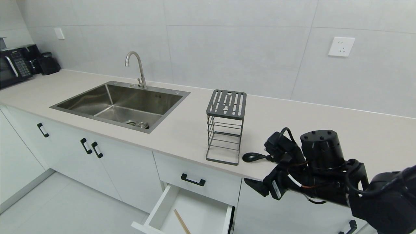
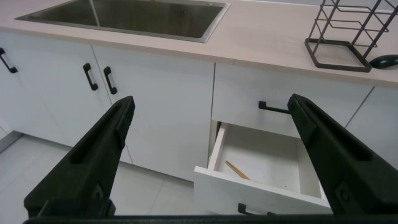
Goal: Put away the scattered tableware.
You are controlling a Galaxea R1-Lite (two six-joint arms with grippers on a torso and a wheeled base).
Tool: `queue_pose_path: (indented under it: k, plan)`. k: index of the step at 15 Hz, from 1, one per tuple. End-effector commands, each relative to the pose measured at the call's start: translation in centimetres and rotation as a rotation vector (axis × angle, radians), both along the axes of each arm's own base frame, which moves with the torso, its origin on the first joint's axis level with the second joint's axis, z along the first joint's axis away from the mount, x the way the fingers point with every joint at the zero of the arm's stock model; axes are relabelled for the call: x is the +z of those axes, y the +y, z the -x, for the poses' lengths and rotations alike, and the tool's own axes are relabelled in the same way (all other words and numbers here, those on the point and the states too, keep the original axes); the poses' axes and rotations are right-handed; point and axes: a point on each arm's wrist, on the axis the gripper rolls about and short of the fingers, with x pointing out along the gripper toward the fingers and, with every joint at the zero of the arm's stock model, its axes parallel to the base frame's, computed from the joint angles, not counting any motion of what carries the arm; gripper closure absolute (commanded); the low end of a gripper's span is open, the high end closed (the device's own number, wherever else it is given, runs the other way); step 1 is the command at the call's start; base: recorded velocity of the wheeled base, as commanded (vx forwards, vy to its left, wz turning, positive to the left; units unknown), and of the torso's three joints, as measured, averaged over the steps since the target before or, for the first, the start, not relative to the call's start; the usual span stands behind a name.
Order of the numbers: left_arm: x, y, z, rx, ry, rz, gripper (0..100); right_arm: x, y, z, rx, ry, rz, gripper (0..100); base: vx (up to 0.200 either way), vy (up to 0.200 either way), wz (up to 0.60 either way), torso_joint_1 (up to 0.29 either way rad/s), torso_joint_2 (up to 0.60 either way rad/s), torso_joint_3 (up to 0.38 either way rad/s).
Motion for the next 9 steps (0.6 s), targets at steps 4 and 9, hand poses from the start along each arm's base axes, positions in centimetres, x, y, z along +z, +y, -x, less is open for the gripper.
queue_pose_path:
  k: [4, 9]
  plan:
    - [0.0, 0.0, 0.0, 0.000, 0.001, 0.000, 0, -1.3, -2.6, -1.6, -0.103, 0.053, 0.008, 0, 0.000, 0.000, 0.00, 0.000, 0.00, 0.000]
    - [0.0, 0.0, 0.0, 0.000, 0.001, 0.000, 0, -2.7, -3.0, -4.5, -0.124, 0.076, 0.003, 0, 0.000, 0.000, 0.00, 0.000, 0.00, 0.000]
